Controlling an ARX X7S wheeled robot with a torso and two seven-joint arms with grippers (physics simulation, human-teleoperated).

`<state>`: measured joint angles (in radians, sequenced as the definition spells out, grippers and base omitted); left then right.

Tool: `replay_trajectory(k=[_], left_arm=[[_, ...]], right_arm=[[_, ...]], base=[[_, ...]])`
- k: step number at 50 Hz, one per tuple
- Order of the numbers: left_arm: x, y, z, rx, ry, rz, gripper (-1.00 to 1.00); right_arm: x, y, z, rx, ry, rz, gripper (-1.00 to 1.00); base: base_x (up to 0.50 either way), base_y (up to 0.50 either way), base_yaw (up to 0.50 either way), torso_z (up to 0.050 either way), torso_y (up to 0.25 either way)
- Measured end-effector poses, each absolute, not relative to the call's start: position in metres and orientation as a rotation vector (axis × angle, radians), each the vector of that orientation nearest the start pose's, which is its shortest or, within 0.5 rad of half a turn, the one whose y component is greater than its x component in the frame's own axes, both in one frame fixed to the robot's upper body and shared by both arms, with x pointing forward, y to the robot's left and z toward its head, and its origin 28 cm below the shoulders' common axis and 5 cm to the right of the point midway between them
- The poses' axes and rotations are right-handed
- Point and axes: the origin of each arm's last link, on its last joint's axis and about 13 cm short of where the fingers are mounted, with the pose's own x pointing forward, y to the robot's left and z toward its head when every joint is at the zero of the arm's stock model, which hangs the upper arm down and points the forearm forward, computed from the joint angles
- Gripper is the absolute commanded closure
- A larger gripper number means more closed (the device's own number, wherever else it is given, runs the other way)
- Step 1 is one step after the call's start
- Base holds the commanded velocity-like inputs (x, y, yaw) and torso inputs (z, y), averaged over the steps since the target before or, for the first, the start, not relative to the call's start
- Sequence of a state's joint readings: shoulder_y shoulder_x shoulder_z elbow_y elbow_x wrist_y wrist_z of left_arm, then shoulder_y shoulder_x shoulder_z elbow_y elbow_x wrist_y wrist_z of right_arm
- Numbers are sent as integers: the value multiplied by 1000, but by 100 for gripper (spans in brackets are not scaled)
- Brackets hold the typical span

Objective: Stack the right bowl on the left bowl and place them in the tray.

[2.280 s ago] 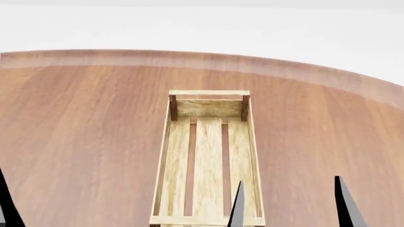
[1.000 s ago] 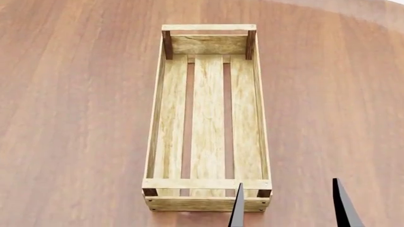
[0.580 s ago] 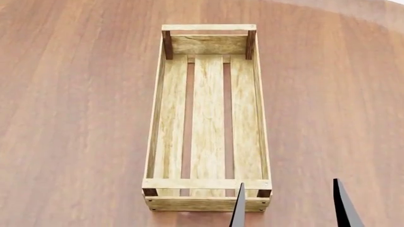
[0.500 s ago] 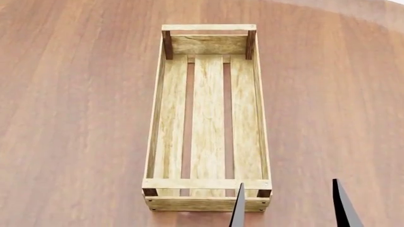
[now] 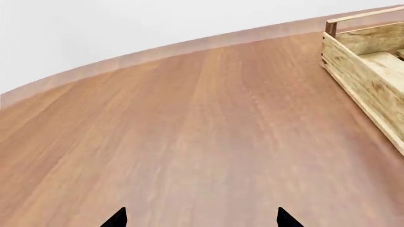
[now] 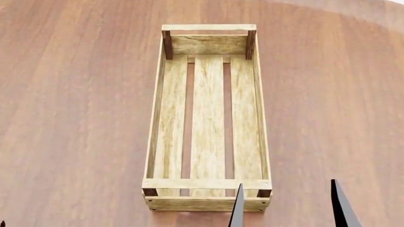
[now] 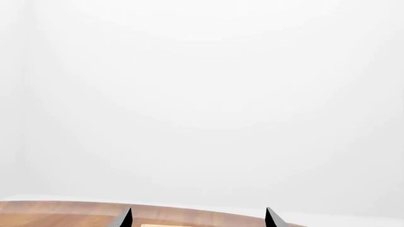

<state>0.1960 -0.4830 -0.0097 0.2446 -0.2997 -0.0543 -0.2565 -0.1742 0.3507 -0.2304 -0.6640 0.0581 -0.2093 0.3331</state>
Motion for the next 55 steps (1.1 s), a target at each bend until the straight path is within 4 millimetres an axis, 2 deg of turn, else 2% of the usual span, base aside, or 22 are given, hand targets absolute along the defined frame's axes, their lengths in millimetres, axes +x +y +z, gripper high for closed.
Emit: replay_trajectory(k=[28, 55], left_arm=[[172, 300, 27, 66, 149, -10, -100], [173, 301, 12, -75, 317, 11, -100]], right_arm=[[155, -97, 127, -29, -643, 64, -100], [155, -97, 125, -32, -637, 62, -100]], base=[[0, 0, 0, 0, 0], [0, 0, 0, 0, 0]])
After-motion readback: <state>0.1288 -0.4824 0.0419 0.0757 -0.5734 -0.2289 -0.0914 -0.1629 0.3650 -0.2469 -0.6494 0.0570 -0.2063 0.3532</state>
